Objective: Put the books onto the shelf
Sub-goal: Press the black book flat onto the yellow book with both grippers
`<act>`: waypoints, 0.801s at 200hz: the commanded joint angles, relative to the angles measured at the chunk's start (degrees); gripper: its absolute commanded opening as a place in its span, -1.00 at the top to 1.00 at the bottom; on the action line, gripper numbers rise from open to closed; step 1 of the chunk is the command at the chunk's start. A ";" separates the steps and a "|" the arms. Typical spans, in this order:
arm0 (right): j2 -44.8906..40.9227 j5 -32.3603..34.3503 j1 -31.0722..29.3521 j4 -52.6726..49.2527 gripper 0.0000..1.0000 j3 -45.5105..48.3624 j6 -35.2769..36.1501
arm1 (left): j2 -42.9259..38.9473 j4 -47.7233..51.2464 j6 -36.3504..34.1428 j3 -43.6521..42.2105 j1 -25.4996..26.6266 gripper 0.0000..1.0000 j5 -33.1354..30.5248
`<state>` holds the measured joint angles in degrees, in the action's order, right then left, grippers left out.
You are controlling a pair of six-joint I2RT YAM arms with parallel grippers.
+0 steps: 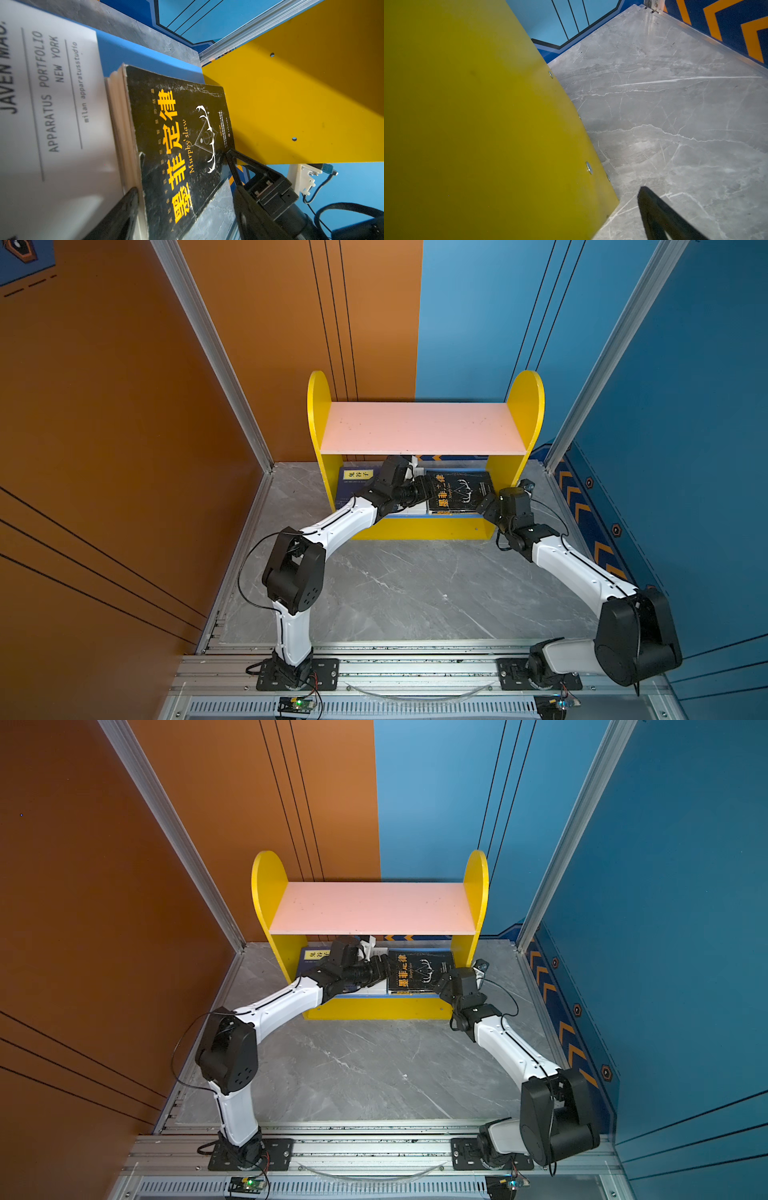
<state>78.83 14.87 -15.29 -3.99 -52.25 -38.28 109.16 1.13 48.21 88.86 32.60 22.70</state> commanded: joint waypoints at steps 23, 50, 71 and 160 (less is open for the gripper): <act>-4.35 -9.94 -1.19 6.70 -1.00 2.51 8.25 | 1.53 -0.46 -0.58 2.35 0.05 -0.47 0.21; -6.35 -13.36 -1.19 6.92 -1.00 4.11 10.69 | 2.24 -1.15 -0.22 3.03 -0.14 -0.47 0.98; -7.18 -13.78 -1.19 6.04 -1.00 5.24 11.39 | 2.62 -1.63 0.05 3.72 -0.04 -0.47 1.38; -9.69 -15.51 -1.52 4.98 -0.98 9.12 13.54 | 4.28 -0.94 -0.15 6.85 -0.21 -0.47 1.41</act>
<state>69.76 6.04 -14.46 0.64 -44.66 -30.74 112.55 0.71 48.25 93.58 32.58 22.96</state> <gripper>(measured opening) 0.995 0.736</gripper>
